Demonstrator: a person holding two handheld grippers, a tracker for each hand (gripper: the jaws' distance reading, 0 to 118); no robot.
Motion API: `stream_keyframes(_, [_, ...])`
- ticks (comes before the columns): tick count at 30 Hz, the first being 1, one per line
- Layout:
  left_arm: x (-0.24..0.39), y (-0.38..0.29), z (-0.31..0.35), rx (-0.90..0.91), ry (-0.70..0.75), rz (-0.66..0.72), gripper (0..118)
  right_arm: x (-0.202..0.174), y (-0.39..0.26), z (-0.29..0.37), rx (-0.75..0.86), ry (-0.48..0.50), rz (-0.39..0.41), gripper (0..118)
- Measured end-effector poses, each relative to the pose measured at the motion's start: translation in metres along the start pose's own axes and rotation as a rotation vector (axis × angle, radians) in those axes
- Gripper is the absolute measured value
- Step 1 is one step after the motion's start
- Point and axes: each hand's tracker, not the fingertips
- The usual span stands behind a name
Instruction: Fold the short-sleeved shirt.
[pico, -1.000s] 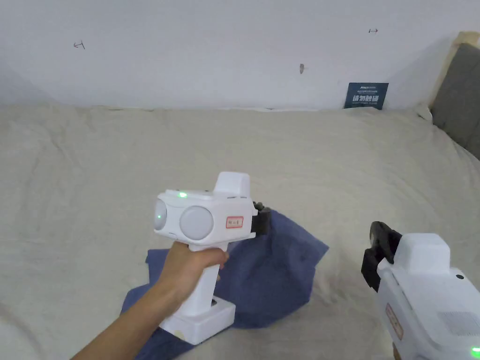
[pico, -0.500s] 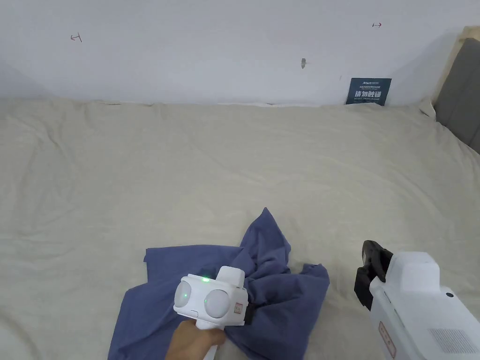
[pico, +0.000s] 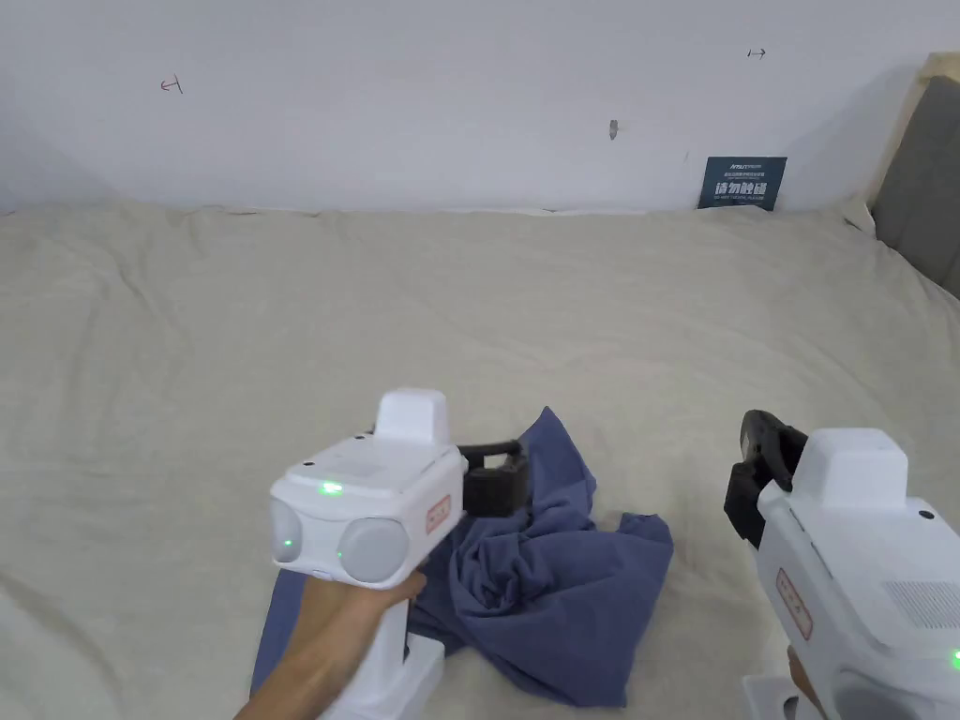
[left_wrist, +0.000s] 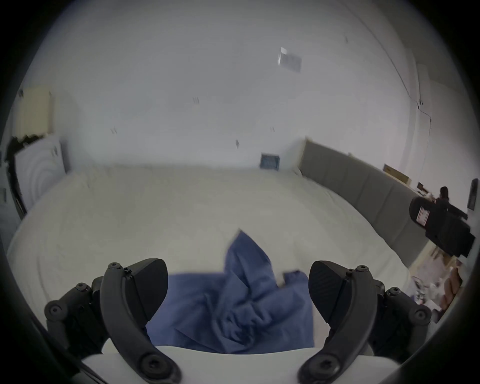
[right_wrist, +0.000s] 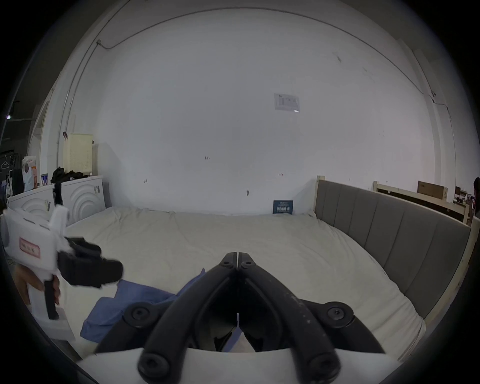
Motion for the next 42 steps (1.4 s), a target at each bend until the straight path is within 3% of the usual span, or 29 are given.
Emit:
stream_keyframes(7, [-0.036, 0.007, 0.038, 0.214, 0.201, -0.069, 112, -0.012, 0.018, 0.005, 0.058, 0.002, 0.011, 1])
stream_keyframes(9, [-0.045, 0.004, 0.049, 0.28, 0.232, -0.059, 106, -0.015, 0.02, 0.006, 0.07, 0.007, 0.009, 1])
stream_keyframes(12, [-0.059, 0.002, 0.06, 0.324, 0.278, -0.034, 84, -0.021, 0.022, 0.007, 0.083, 0.01, 0.017, 1])
stream_keyframes(13, [-0.064, 0.001, 0.062, 0.328, 0.279, -0.028, 71, -0.022, 0.022, 0.008, 0.086, 0.011, 0.019, 1])
stream_keyframes(15, [-0.074, -0.001, 0.068, 0.344, 0.276, -0.001, 38, -0.024, 0.022, 0.008, 0.089, 0.018, 0.023, 1])
stream_keyframes(16, [-0.078, -0.002, 0.07, 0.345, 0.274, 0.011, 12, -0.026, 0.022, 0.008, 0.091, 0.021, 0.024, 1])
stream_keyframes(17, [-0.076, -0.002, 0.075, 0.353, 0.278, 0.024, 1, -0.027, 0.022, 0.008, 0.092, 0.023, 0.025, 1])
stream_keyframes(26, [-0.086, -0.003, 0.08, 0.295, 0.269, 0.019, 0, -0.033, 0.02, 0.005, 0.087, 0.037, 0.025, 1])
stream_keyframes(31, [-0.099, -0.024, 0.073, 0.074, 0.217, 0.1, 0, -0.032, 0.014, 0.003, 0.07, 0.039, 0.026, 1])
stream_keyframes(42, [-0.123, -0.139, 0.049, -0.332, 0.276, 0.269, 2, -0.035, -0.006, -0.006, 0.016, 0.051, 0.025, 1])
